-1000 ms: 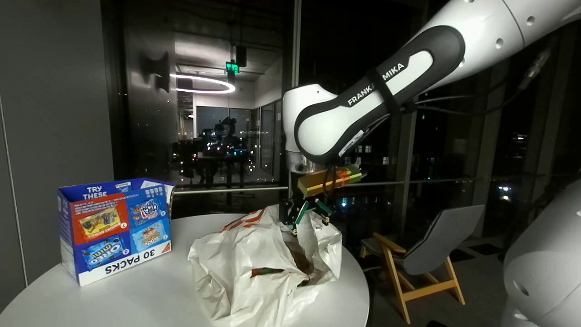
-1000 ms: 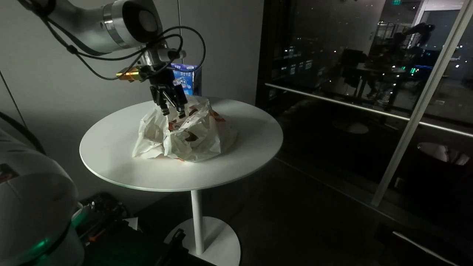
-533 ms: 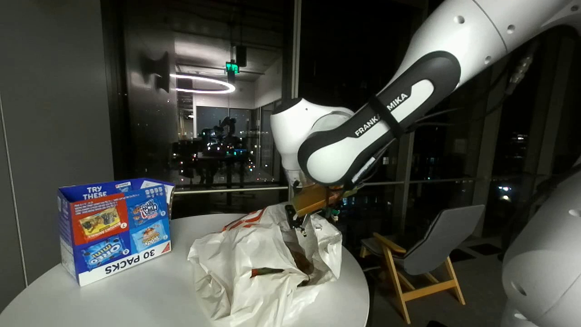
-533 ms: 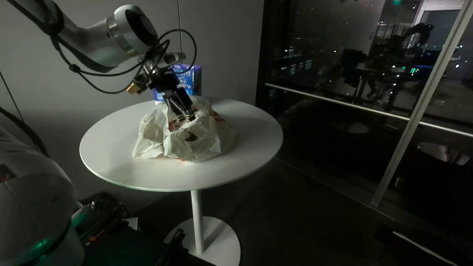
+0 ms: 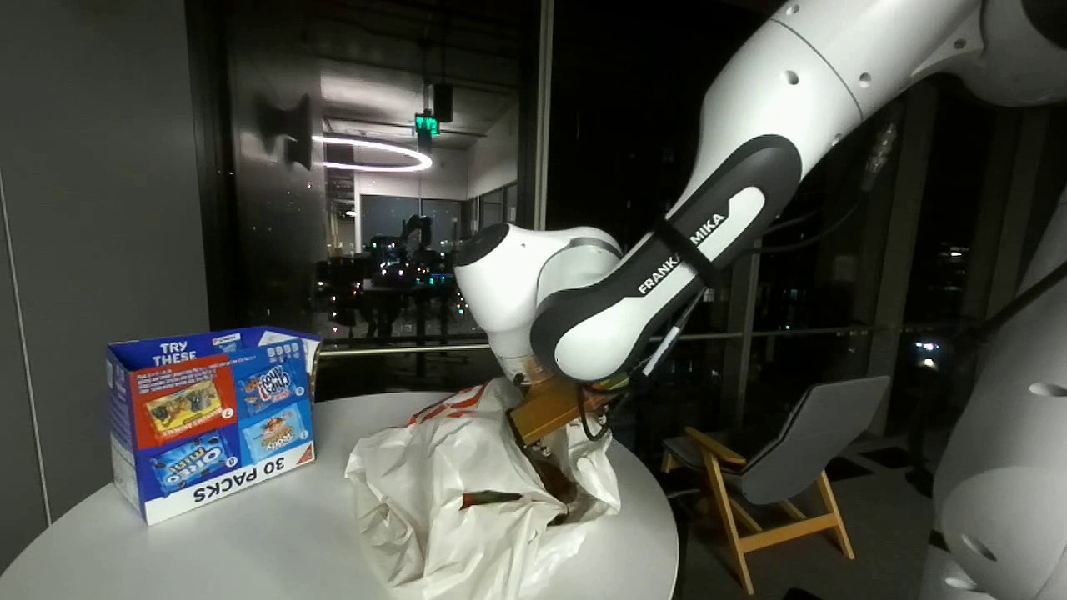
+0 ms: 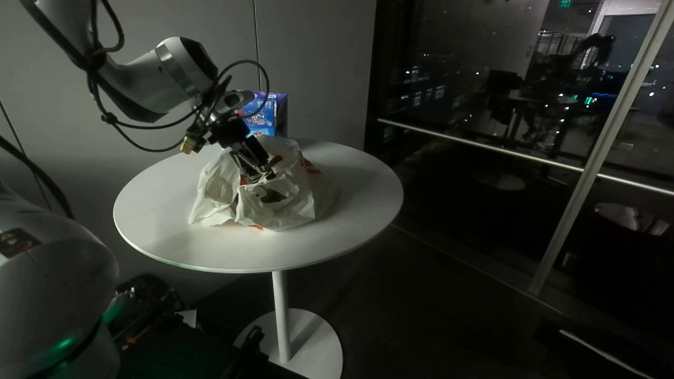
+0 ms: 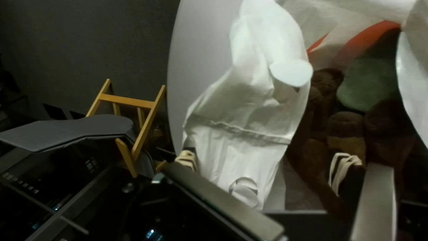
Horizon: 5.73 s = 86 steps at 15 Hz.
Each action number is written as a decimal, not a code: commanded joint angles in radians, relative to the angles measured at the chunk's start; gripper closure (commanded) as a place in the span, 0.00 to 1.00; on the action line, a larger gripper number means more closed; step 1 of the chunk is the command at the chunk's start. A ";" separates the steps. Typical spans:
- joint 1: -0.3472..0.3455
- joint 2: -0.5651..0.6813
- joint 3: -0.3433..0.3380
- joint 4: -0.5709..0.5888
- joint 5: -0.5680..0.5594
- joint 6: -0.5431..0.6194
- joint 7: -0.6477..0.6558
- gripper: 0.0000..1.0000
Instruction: Remove the moose, radish and eraser from the plastic bag and place them on the table.
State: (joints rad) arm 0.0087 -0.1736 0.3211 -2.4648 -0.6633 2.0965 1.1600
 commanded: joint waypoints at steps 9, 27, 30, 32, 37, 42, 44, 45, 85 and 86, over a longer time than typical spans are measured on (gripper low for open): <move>0.093 -0.021 -0.071 0.002 -0.296 0.129 0.186 0.00; 0.108 0.341 -0.240 0.146 0.199 0.371 -0.478 0.25; 0.116 0.341 -0.245 0.163 0.226 0.360 -0.504 0.49; 0.124 0.330 -0.252 0.169 0.205 0.342 -0.479 0.64; 0.128 0.302 -0.250 0.167 0.218 0.301 -0.492 0.92; 0.135 0.217 -0.245 0.148 0.187 0.137 -0.483 0.93; 0.125 0.156 -0.232 0.129 0.231 0.078 -0.570 0.92; 0.115 0.116 -0.225 0.118 0.293 0.057 -0.698 0.93; 0.050 -0.192 0.102 -0.044 0.322 0.757 -0.871 0.96; -0.013 -0.187 0.163 -0.039 0.225 0.788 -0.800 0.94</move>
State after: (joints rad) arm 0.1468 -0.3606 0.3416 -2.5010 -0.2419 2.7745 0.1759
